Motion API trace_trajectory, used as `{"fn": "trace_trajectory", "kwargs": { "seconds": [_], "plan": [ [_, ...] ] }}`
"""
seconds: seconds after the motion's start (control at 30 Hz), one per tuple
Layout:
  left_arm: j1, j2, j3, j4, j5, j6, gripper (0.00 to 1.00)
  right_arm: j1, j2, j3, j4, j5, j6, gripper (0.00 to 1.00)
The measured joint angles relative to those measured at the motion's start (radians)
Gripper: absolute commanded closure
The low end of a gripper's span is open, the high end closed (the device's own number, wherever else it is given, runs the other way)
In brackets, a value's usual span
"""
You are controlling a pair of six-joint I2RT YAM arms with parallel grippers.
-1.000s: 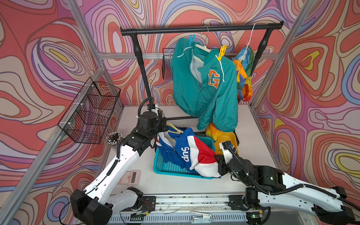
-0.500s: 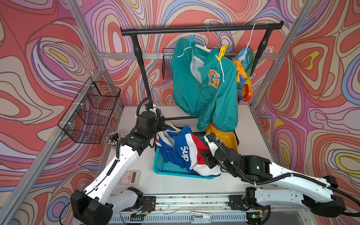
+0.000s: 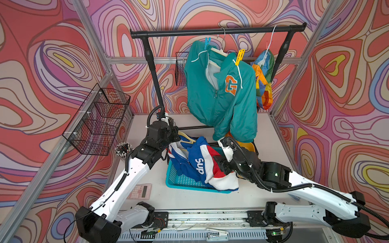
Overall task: Remove the clothespins securing jackets to the hanger
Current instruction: Remove the jacket from the hanger.
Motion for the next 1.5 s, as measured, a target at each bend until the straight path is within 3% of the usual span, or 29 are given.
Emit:
{"fn": "trace_trajectory", "kwargs": {
  "seconds": [0.27,0.5,0.7,1.03,1.23,1.5],
  "plan": [
    [0.000,-0.006,-0.005,0.001,0.003,0.000,1.00,-0.073,0.015,-0.016,0.017,-0.183,-0.045,0.53],
    [0.000,-0.006,-0.006,0.003,0.003,0.002,1.00,-0.081,0.045,-0.016,0.013,-0.248,-0.052,0.58],
    [0.000,-0.006,-0.006,0.003,0.003,0.005,1.00,-0.096,0.031,-0.028,-0.008,-0.260,-0.050,0.77],
    [0.000,-0.006,-0.006,0.003,0.003,0.008,1.00,-0.111,0.019,-0.044,-0.018,-0.269,-0.045,0.96],
    [-0.003,-0.006,-0.006,0.003,0.014,0.012,1.00,-0.114,-0.010,-0.072,-0.006,-0.287,-0.041,1.00],
    [-0.020,-0.006,-0.006,0.001,0.050,0.013,1.00,-0.120,-0.091,-0.122,-0.001,-0.284,-0.015,0.98]
  ]
}}
